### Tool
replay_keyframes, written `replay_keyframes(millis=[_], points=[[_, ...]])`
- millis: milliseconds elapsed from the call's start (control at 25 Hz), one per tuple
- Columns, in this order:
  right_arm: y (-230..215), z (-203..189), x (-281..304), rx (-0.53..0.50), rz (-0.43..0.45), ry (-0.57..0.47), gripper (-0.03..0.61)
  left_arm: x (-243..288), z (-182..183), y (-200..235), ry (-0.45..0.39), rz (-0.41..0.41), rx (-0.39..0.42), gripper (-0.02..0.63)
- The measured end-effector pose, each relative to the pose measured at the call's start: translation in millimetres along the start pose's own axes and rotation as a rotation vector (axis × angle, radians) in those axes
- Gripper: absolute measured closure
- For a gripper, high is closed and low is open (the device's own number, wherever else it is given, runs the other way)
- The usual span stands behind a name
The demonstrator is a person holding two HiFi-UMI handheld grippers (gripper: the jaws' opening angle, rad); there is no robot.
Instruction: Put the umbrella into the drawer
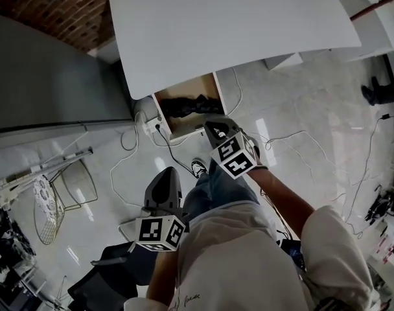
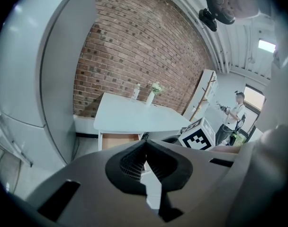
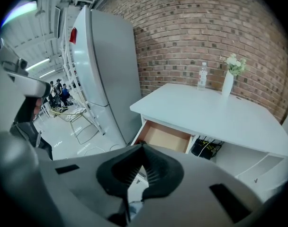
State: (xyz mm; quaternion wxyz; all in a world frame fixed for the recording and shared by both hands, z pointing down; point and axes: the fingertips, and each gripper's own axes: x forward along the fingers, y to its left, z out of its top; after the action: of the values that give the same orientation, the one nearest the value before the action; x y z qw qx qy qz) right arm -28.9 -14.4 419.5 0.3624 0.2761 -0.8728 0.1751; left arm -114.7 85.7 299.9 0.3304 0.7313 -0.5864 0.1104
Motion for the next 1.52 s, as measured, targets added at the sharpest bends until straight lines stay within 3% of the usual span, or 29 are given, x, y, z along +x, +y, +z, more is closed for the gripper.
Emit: replay_keyframes(millis=[360,1040,1520], points=[[18,7,-33,0.066,0.028,-0.04,0.561,-18,9,2,-0.041,0.0,0.001,0.597],[31,51,-123,0.043,-0.013,-0.186,0.561,-54,35,-29,-0.126,-0.044,0.078,0.597],[72,68,-167,0.044,-0.027,-0.27,0.561,-89,47,-22,-0.207,-0.077,0.073,0.597]])
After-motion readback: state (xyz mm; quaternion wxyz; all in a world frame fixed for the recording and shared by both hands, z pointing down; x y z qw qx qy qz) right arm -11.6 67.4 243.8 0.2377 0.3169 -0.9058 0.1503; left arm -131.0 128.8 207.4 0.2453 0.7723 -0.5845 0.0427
